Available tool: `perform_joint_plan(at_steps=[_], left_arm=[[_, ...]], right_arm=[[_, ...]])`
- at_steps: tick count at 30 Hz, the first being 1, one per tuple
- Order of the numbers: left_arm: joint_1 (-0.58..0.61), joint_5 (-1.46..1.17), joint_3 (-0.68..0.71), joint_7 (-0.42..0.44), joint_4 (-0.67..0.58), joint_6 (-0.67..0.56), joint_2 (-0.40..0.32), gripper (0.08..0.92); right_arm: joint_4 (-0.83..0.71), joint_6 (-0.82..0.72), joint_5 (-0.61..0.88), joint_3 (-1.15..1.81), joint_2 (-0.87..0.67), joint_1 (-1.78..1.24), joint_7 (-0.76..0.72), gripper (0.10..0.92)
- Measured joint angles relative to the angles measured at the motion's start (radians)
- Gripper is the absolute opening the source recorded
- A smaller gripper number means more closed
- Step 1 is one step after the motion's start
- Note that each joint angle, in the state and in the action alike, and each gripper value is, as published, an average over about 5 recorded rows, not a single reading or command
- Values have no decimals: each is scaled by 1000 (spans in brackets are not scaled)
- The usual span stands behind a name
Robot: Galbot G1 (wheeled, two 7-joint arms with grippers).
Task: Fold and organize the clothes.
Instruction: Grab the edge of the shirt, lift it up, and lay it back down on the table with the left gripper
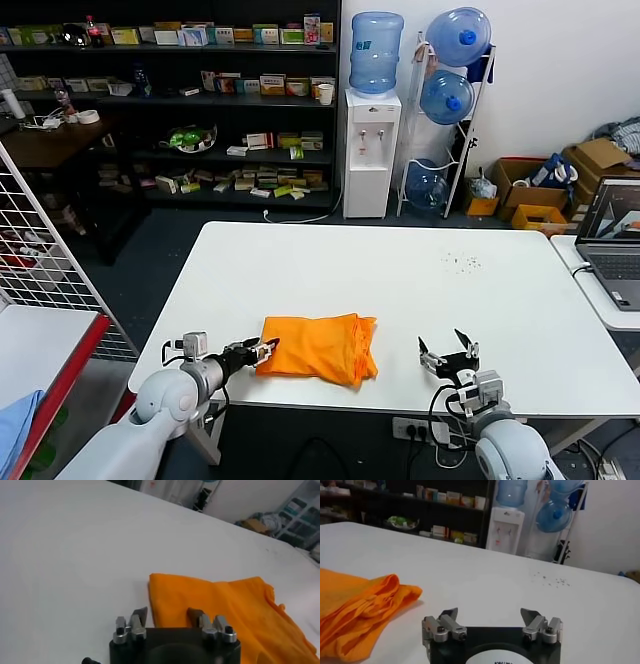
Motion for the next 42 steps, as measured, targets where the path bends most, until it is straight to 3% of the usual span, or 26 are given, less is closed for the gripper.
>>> perform_joint_plan(at_steps=[13, 17, 25, 42], left_arm=[[13, 1, -5, -1, -9, -48, -26, 205], [20, -2, -16, -14, -26, -55, -18, 128], [32, -4, -46, -53, -83, -33, 57, 122], [13, 180, -141, -57, -5, -28, 365, 122]], right_arm=[[10, -4, -1, -2, -1, 0, 7, 823], [11, -7, -5, -9, 3, 5, 11, 823], [19, -12, -16, -24, 17, 10, 20, 823], [8, -9, -27, -59, 36, 40, 21, 823]])
